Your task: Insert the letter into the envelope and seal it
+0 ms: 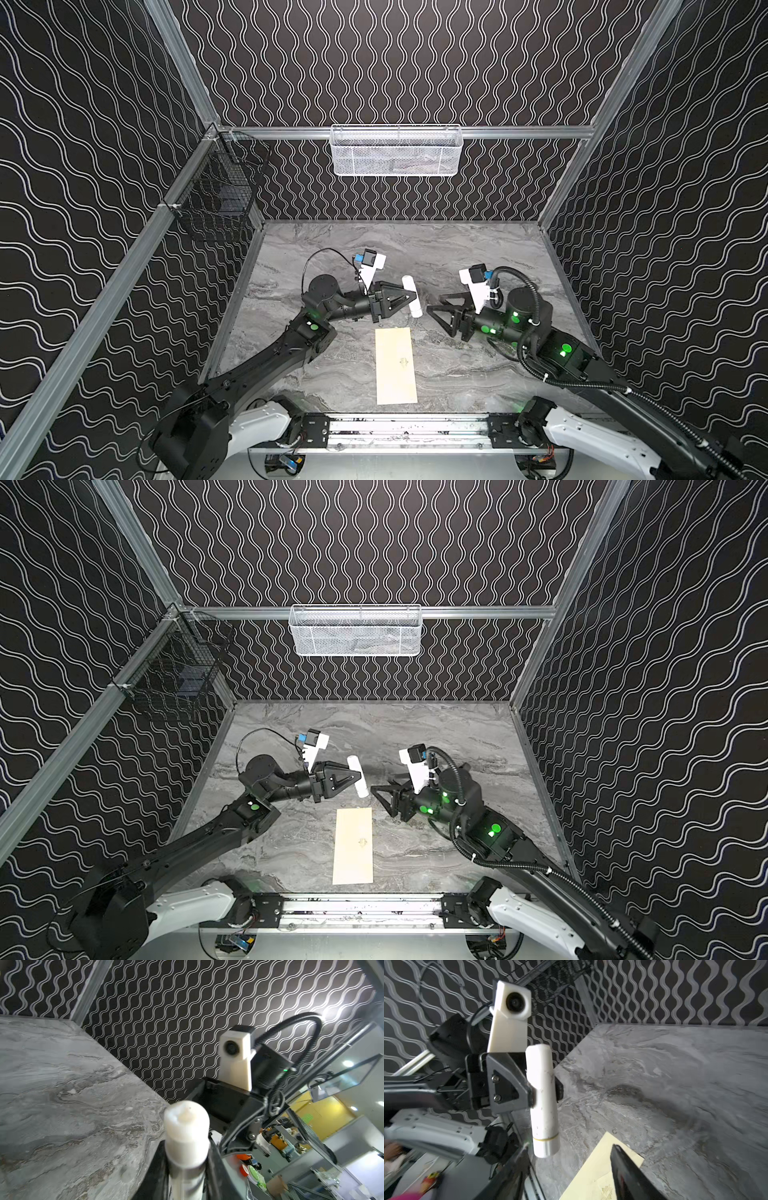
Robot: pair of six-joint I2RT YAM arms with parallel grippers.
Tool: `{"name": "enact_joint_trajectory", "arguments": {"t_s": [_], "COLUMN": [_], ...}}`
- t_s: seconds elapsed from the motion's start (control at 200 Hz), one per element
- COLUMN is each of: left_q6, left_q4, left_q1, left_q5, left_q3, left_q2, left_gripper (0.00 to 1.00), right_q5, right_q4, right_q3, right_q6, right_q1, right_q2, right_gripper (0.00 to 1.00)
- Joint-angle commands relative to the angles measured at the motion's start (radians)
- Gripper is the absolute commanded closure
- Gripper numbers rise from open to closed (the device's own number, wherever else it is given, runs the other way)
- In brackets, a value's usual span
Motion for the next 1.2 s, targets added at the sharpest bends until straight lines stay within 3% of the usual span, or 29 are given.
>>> {"name": "enact_joint_trajectory", "arguments": {"t_s": [0.0,0.145,0.27,0.53,0.911,1.196], "left_q6": [-0.124,-0.171,-0.182,-0.190,-0.165,-0.116], "left_q4": [0.214,0.280,0.296,0.312,0.291,0.223], "left_q1": [0.002,0.000,-0.004,-0.021,-0.032,-0.033], "left_q5": [0.067,0.080,0.085,0.078,0.060,0.045], "left_q3": [0.002,0.011,0.017,0.023,0.018,0.022], "left_q2": [0.025,0.052,0.066,0.077,0.078,0.056], "left_gripper": [1.00,1.00,1.00,1.00,1.00,1.00], "right_q5": [-0.431,-0.598,-0.615,-0.682,-0.687,-0.678], "right_q4": [0.322,0.496,0.512,0.692,0.749,0.702], "right_q3": [-0.075,-0.112,-0.109,-0.112,-0.088,-0.068], "right_q6": [0.119,0.179,0.167,0.264,0.282,0.258], "right_q1": [-0.104,-0.144,-0.143,-0.140,-0.106,-0.090], "right_q2": [-0.005,0.046,0.084,0.196,0.266,0.273], "right_gripper": [0.33,0.30,0.31,0.39,0.54,0.77]}}
